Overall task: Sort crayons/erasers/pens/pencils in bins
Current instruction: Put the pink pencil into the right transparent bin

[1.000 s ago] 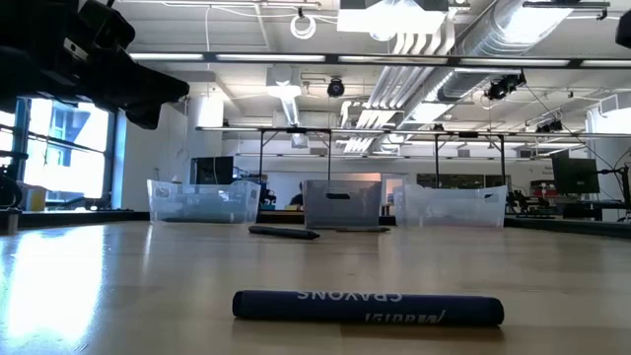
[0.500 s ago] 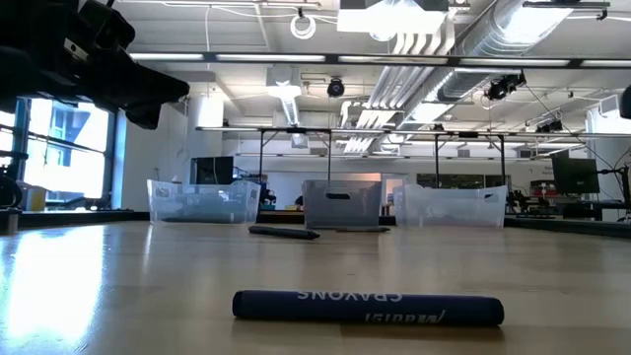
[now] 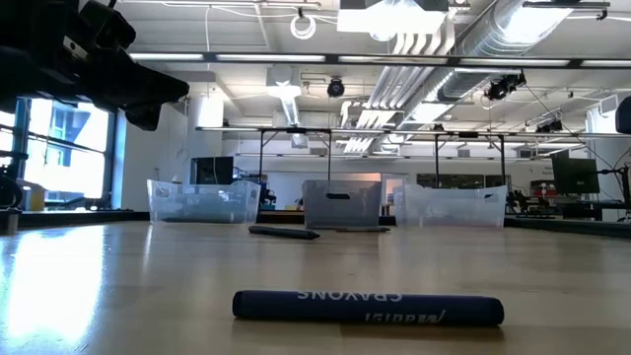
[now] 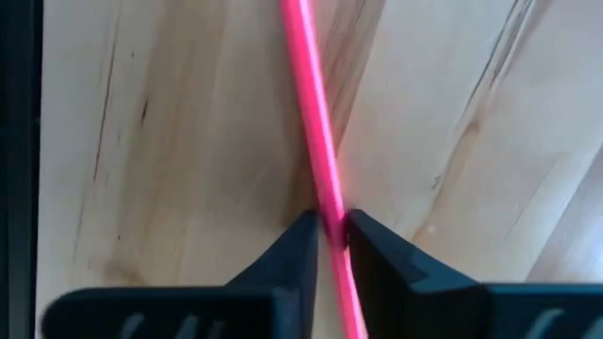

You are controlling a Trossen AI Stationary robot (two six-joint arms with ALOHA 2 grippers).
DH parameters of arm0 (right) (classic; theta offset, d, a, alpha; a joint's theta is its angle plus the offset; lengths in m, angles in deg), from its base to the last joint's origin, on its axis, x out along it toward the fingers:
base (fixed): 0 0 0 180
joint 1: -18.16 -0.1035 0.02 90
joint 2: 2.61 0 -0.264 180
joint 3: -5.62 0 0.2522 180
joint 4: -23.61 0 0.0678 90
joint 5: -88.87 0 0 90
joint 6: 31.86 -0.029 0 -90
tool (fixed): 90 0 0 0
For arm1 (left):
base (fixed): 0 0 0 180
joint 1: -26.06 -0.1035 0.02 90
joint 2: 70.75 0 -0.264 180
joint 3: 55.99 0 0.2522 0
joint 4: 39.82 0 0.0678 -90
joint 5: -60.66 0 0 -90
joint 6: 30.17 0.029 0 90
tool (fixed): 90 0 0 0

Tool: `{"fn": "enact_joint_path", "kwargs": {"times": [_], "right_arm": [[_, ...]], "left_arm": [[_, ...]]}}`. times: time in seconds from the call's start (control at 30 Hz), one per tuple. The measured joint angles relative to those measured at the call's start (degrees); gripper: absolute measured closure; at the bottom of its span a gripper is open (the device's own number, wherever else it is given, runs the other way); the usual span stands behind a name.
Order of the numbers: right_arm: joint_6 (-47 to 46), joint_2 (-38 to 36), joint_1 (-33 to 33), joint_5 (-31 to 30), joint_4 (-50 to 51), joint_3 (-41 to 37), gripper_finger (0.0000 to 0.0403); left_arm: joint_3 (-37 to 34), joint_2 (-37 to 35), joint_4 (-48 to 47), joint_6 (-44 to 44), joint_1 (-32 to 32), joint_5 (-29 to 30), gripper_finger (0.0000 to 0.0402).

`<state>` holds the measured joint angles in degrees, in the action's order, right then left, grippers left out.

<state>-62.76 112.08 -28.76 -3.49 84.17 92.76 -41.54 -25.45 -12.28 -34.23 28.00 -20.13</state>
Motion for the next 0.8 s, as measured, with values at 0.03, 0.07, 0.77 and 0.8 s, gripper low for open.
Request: {"fn": "enact_joint_path", "kwargs": {"times": [0.03, 0.07, 0.77, 0.8], "right_arm": [[0.1, 0.0, 0.0, 0.0, 0.0, 0.0, 0.036], [0.2, 0.0, 0.0, 0.1, 0.0, 0.0, 0.0367], [2.2, -4.9, 0.2, -4.8, 0.9, -0.6, 0.0391], [2.6, -5.5, 0.2, -5.5, 1.3, -0.5, 0.0391]], "left_arm": [[0.0, 0.0, 0.0, -0.3, 0.0, 0.0, 0.0401], [0.0, 0.0, 0.0, -0.3, 0.0, 0.0, 0.0401], [0.0, 0.0, -1.3, -1.4, 0.0, -0.2, 0.0401], [0.0, 0.0, -1.3, -1.4, 0.0, -0.2, 0.0401]]}}
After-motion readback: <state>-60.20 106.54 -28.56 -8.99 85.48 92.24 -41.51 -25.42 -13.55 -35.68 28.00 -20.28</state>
